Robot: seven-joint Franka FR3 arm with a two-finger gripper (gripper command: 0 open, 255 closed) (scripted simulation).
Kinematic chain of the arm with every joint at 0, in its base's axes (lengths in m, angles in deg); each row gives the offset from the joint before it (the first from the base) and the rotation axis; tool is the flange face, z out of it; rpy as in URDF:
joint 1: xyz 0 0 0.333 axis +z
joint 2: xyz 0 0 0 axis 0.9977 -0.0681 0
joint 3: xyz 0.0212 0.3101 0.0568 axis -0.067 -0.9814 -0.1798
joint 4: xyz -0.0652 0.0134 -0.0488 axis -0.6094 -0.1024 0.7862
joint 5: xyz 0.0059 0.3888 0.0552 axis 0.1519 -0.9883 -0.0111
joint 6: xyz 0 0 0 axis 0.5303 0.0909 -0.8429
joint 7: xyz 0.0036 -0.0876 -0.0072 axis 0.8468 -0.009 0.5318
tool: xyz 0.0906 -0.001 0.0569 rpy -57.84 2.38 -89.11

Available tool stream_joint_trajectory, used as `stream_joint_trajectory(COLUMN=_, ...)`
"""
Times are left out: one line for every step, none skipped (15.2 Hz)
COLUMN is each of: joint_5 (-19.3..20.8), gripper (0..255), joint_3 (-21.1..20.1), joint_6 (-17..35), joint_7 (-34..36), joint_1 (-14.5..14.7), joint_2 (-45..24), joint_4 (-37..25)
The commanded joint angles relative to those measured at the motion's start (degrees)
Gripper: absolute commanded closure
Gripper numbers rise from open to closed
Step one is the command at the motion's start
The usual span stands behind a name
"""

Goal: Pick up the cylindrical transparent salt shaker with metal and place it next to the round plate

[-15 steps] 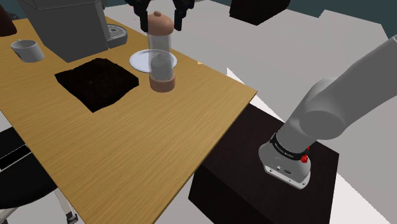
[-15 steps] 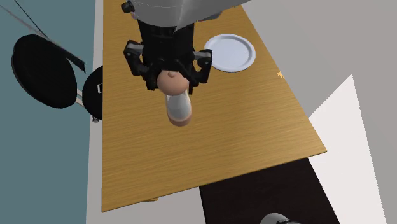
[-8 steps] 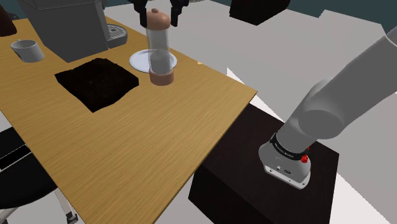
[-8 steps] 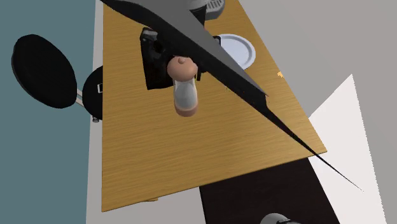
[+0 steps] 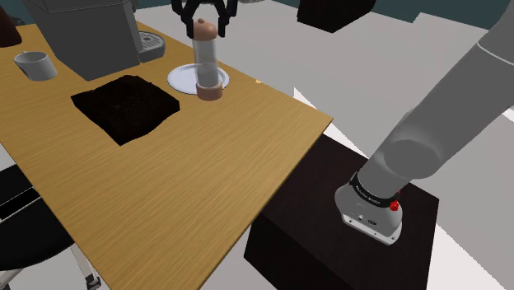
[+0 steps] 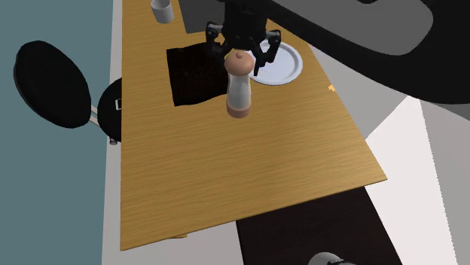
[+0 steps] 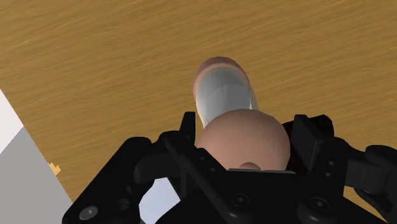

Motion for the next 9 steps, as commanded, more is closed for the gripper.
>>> stream_joint_trajectory(joint_5=0.8, gripper=255, joint_3=0.7, joint_6=1.6, joint_7=-1.5, joint_1=-0.7, joint_2=-2.2, joint_4=-0.3)
stream_joint_trajectory(joint_5=1.3, gripper=255, joint_3=1.0, joint_6=2.1, joint_7=-2.2, joint_1=-1.1, joint_2=-3.5, joint_4=-1.0)
stream_joint_trajectory(joint_5=1.8, gripper=255, joint_3=1.4, joint_6=2.6, joint_7=-2.9, joint_1=-1.4, joint_2=-4.9, joint_4=-1.7)
stream_joint_trajectory(joint_5=2.3, gripper=255, joint_3=1.7, joint_6=3.0, joint_7=-3.5, joint_1=-1.7, joint_2=-6.2, joint_4=-2.5)
stream_joint_trajectory(joint_5=2.7, gripper=255, joint_3=2.0, joint_6=3.4, joint_7=-4.2, joint_1=-2.1, joint_2=-7.6, joint_4=-3.4)
stream_joint_trajectory(joint_5=3.2, gripper=255, joint_3=2.4, joint_6=3.8, joint_7=-4.8, joint_1=-2.4, joint_2=-9.1, joint_4=-4.4)
stream_joint_trajectory(joint_5=3.7, gripper=255, joint_3=2.7, joint_6=4.1, joint_7=-5.4, joint_1=-2.7, joint_2=-10.6, joint_4=-5.4)
stream_joint_trajectory(joint_5=4.1, gripper=255, joint_3=3.0, joint_6=4.4, joint_7=-6.0, joint_1=-2.9, joint_2=-12.1, joint_4=-6.5)
stream_joint_trajectory(joint_5=4.6, gripper=255, joint_3=3.4, joint_6=4.6, joint_7=-6.6, joint_1=-3.2, joint_2=-13.7, joint_4=-7.8)
